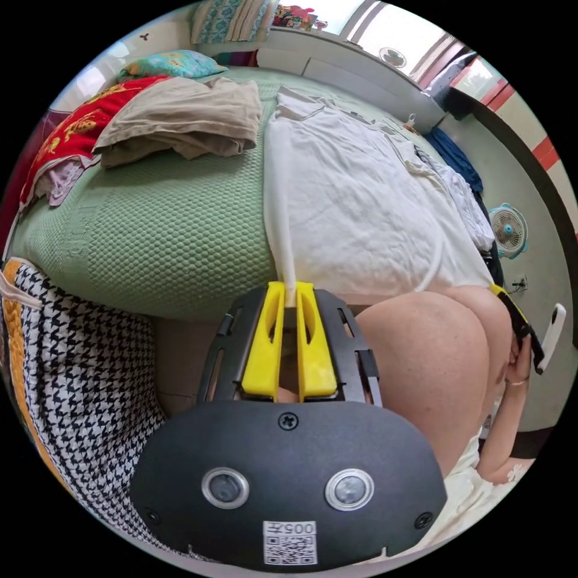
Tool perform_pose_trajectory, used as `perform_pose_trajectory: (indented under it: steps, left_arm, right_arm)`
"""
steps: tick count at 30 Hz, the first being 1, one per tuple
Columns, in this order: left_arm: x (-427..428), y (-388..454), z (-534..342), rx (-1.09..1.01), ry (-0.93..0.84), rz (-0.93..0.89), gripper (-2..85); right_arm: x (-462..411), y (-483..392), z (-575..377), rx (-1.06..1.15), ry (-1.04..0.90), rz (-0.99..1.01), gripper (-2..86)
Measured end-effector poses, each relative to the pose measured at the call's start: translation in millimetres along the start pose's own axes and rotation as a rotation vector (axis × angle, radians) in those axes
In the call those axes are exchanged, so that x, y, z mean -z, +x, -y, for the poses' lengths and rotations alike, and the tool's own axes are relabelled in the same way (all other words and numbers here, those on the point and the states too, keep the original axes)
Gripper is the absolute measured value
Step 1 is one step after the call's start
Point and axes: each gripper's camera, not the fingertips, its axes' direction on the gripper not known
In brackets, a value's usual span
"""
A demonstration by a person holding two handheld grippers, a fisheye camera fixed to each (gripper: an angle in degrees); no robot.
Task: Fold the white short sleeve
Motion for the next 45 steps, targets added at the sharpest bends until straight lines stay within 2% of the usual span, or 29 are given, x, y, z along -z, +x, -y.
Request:
perform_pose_trajectory:
  steps: [5,8,14,18,20,22,24,27,30,33,37,41,45]
  left_arm:
    - [66.6,9.6,-4.6,-0.042,0.104,-0.041,16.2]
    - [96.5,10.0,-9.4,-0.039,0.154,-0.054,16.3]
    - [55.8,4.3,-18.1,-0.041,-0.009,-0.041,16.4]
    - [18.7,-3.2,-28.5,-0.008,-0.107,-0.044,16.4]
    - [16.5,-7.6,-37.8,0.015,-0.11,-0.068,16.4]
    - [25.1,-9.3,-42.4,0.026,-0.085,-0.062,16.4]
    - [37.2,-6.3,-43.9,0.022,-0.029,-0.015,16.4]
    - [45.0,6.6,-37.2,-0.021,0.014,0.063,16.4]
    - [28.8,12.1,-32.1,-0.007,-0.013,0.125,16.4]
    - [1.1,9.1,-36.9,0.019,-0.052,0.152,16.3]
    - [-8.4,3.4,-47.2,0.01,0.019,0.116,16.2]
    - [-14.7,8.0,-45.6,-0.01,0.021,0.142,16.1]
    - [-20.1,11.2,-40.2,-0.016,0.003,0.162,15.9]
  right_arm:
    - [39.7,20.9,27.9,-0.115,0.075,0.171,-1.5]
    - [55.7,37.4,33.5,-0.172,0.114,0.18,-1.6]
    - [13.6,88.6,0.7,-0.371,0.01,0.117,-1.6]
    - [-44.6,110.3,-26.5,-0.456,-0.152,0.129,-1.3]
    - [-47.8,106.8,-31.1,-0.44,-0.149,0.136,-0.9]
    - [-42.3,96.0,-28.3,-0.386,-0.158,0.035,0.3]
    - [-34.6,70.2,-16.0,-0.233,-0.162,-0.131,3.1]
    - [-32.2,34.9,4.5,-0.047,-0.127,-0.177,5.8]
    - [-42.0,9.5,19.0,0.036,-0.078,-0.217,4.2]
    - [-65.8,0.3,23.7,0.034,-0.123,-0.214,0.0]
    - [-102.6,5.4,15.5,0.001,-0.28,-0.218,-1.0]
    - [-107.6,13.2,12.5,-0.059,-0.236,-0.153,-1.1]
    - [-116.4,3.8,22.2,0.012,-0.259,-0.181,-1.0]
